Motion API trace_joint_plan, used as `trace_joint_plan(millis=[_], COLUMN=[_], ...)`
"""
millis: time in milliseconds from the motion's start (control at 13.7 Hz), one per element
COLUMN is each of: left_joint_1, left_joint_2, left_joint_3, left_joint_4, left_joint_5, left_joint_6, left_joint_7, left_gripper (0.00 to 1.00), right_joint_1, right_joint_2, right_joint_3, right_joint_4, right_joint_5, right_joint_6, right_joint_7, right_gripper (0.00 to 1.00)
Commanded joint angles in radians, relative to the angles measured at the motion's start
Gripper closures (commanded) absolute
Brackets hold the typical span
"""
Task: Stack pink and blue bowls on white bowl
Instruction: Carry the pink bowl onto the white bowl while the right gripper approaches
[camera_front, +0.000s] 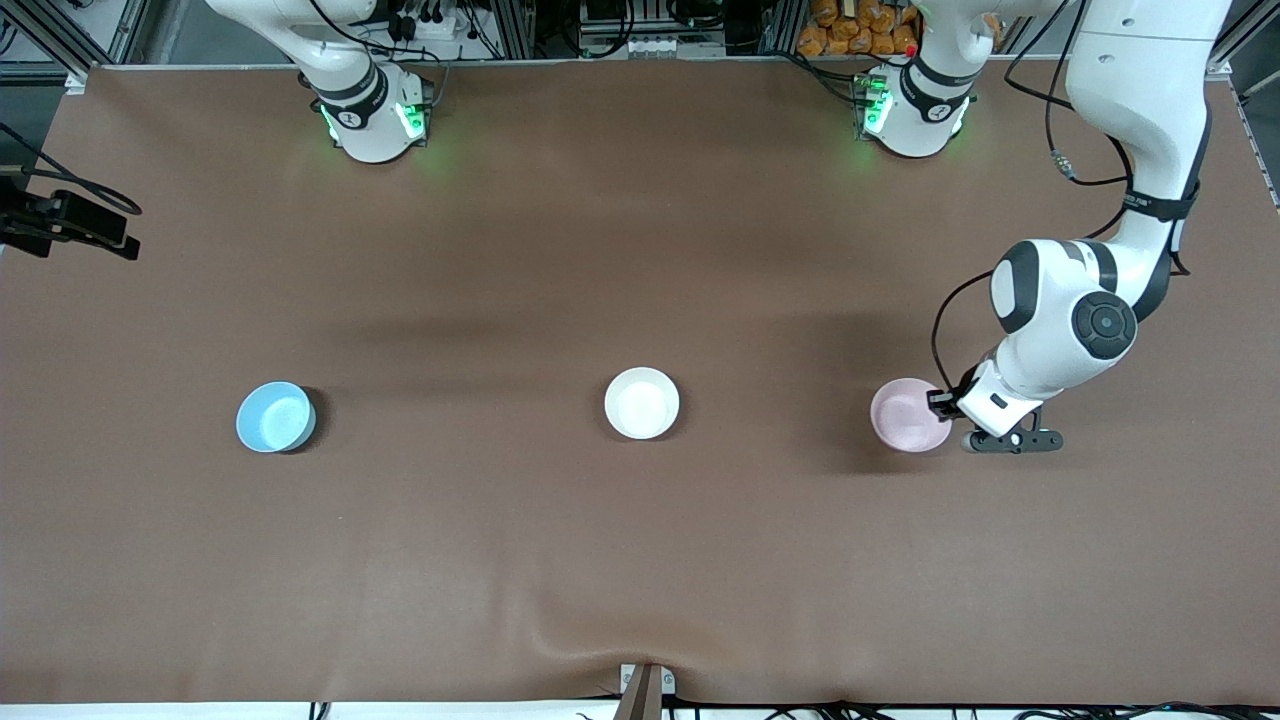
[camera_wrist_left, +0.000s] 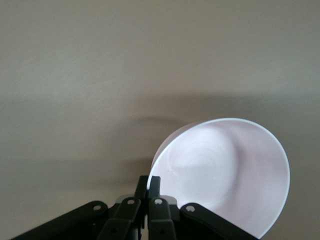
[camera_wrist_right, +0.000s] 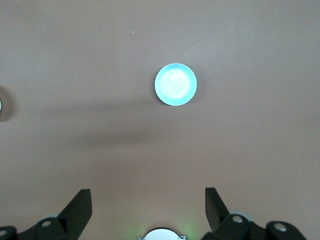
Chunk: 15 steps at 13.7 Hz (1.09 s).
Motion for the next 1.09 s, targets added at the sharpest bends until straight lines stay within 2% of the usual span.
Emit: trace_joint_plan(millis=[0, 146, 292, 657, 1022], left_joint_1=[0.006, 0.004, -0.003, -0.017, -0.063], left_joint_2=[-0.028, -0.032, -0.028, -0.02, 0.001], left_joint_3=[-0.036, -0.076, -0.086, -0.142, -0.162], left_joint_4=[0.028, 0.051, 0.096, 0.209, 0.294], left_joint_5=[-0.044, -0.053, -0.069, -0.095, -0.093], left_joint_6=[-0.008, -0.007, -0.014, -0.105, -0.125], left_joint_7=[0.002, -0.004, -0.03, -0.145, -0.299], left_gripper=[1.0, 1.0, 1.0, 1.0, 1.0], right_joint_1=[-0.034, -0.034, -0.011, -0.035, -0.054], right_joint_2=[0.043, 0.082, 0.098, 0.184, 0.215], right_joint_3=[0.007, 0.009, 0.012, 0.009, 0.007], right_joint_4=[0.003, 0.006, 0.004, 0.009, -0.01], right_joint_5=[-0.006, -0.007, -0.013, -0.012, -0.016], right_joint_6=[-0.004, 0.001, -0.001, 0.007, 0.109], right_joint_7=[0.01, 0.0, 0.003, 0.0, 0.009], right_gripper=[0.0, 0.0, 0.0, 0.0, 0.0])
